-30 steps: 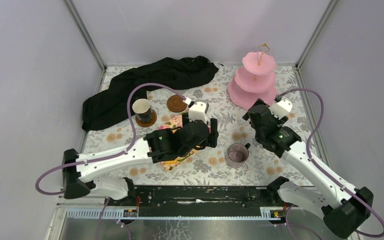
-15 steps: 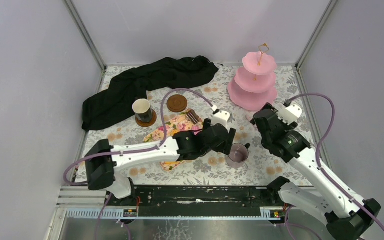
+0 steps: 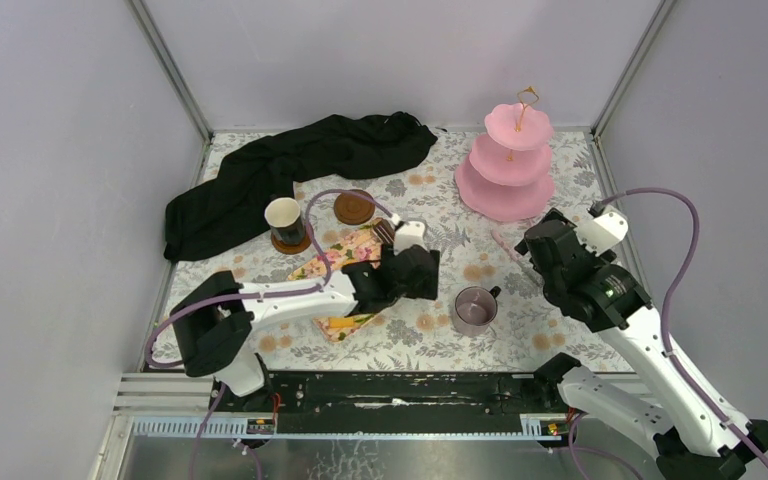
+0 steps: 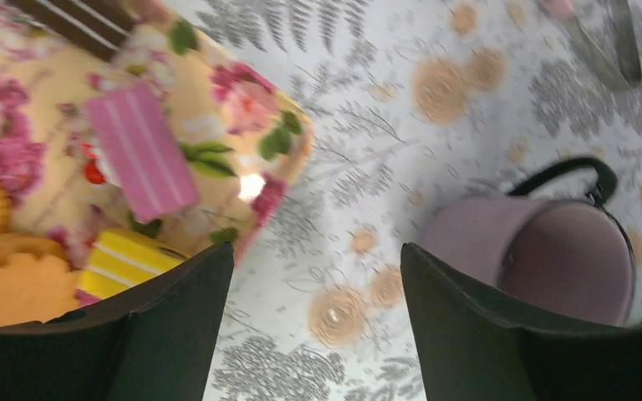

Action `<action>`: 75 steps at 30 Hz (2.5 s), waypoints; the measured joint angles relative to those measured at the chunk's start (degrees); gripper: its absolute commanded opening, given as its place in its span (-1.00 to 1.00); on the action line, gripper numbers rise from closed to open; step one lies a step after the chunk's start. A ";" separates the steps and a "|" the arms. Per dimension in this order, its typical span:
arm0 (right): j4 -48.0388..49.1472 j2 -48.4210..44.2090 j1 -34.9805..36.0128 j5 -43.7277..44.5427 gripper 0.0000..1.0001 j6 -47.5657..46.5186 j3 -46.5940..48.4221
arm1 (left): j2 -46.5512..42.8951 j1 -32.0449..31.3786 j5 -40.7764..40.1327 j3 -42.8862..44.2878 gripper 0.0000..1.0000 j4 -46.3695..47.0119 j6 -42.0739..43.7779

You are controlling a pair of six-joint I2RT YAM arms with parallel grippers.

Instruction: Serve the afternoon tea

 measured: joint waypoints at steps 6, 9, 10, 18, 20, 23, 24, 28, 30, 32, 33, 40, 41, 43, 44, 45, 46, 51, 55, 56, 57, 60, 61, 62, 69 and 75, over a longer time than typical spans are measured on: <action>-0.42 0.81 0.00 0.22 0.84 -6.08 1.90 | -2.40 3.02 -0.33 -1.66 0.59 4.07 0.26; 0.04 2.49 0.00 0.61 0.86 -9.38 4.31 | -2.49 1.73 -0.15 0.17 0.59 4.26 0.79; 0.90 3.26 0.00 0.66 0.86 -10.27 5.22 | -2.32 1.16 -0.20 1.49 0.59 3.69 1.14; 5.18 1.73 0.00 1.03 0.87 -13.33 6.54 | -1.22 -0.94 -0.22 7.56 0.56 -0.20 4.44; 5.88 0.66 0.00 1.03 0.87 -13.60 6.43 | -1.20 -1.03 0.70 6.82 0.56 -0.63 5.01; 6.64 0.35 0.00 1.03 0.87 -13.99 6.43 | -0.42 -1.38 2.03 6.64 0.56 -1.22 6.32; 7.06 0.52 0.00 1.03 0.87 -14.05 6.38 | 0.17 -1.49 2.34 6.73 0.55 -1.27 6.91; 8.70 1.29 0.00 0.85 0.87 -14.40 4.74 | 4.63 -2.25 4.20 8.09 0.55 -1.57 8.94; 8.94 1.77 0.00 0.55 0.87 -14.47 4.07 | 6.60 -2.51 5.01 8.41 0.55 -1.57 9.75; 9.25 2.51 0.00 0.37 0.87 -14.73 3.43 | 8.13 -2.51 6.01 8.61 0.54 -1.57 10.43; 9.25 2.64 0.00 0.37 0.87 -14.88 3.32 | 8.74 -2.51 6.51 8.76 0.54 -1.57 10.64; 10.12 2.32 0.00 0.39 0.88 -15.93 3.23 | 11.69 -2.54 8.74 10.99 0.44 -1.53 11.63; 10.14 2.23 0.00 0.39 0.88 -16.11 3.21 | 12.11 -2.54 8.98 11.30 0.40 -1.53 11.69; 10.27 2.03 0.00 0.39 0.88 -16.33 2.99 | 13.14 -2.54 9.55 12.09 0.18 -1.53 12.04; 10.40 1.92 0.00 0.42 0.88 -16.39 2.82 | 13.70 -2.54 9.75 12.44 -0.01 -1.46 12.07; 10.58 1.84 0.00 0.42 0.88 -16.50 2.60 | 14.34 -2.54 9.99 12.87 -0.22 -1.49 12.20; 10.64 1.77 0.00 0.42 0.88 -16.55 2.38 | 14.91 -2.54 10.34 13.27 -0.38 -1.36 12.00; 11.08 1.57 0.00 0.42 0.88 -16.76 1.18 | 17.27 -2.54 11.63 15.72 -0.90 -1.66 13.05; 11.43 1.31 0.00 0.44 0.88 -16.98 0.94 | 18.21 -2.54 12.28 16.87 -1.00 -1.60 13.11; 11.54 1.20 0.00 0.44 0.88 -17.00 0.87 | 18.27 -2.54 12.33 16.94 -1.00 -1.62 13.14; 11.61 1.11 0.00 0.44 0.88 -17.03 0.85 | 18.27 -2.54 12.35 16.94 -1.00 -1.62 13.11; 11.67 0.94 0.00 0.46 0.88 -17.20 0.85 | 18.23 -2.58 12.26 16.94 -1.00 -1.64 13.11; 11.67 0.87 0.00 0.46 0.88 -17.27 0.85 | 18.16 -2.58 12.02 16.94 -1.00 -1.77 13.11; 11.72 0.81 0.00 0.46 0.88 -17.40 0.85 | 18.03 -2.58 11.65 16.94 -1.00 -2.08 13.11; 11.76 -0.15 0.00 0.59 0.88 -17.66 0.85 | 12.68 -2.32 3.93 16.96 -1.00 -7.37 12.50; 11.78 -0.35 0.00 0.59 0.88 -17.79 0.85 | 6.12 2.73 -1.79 18.67 -1.00 -10.93 9.90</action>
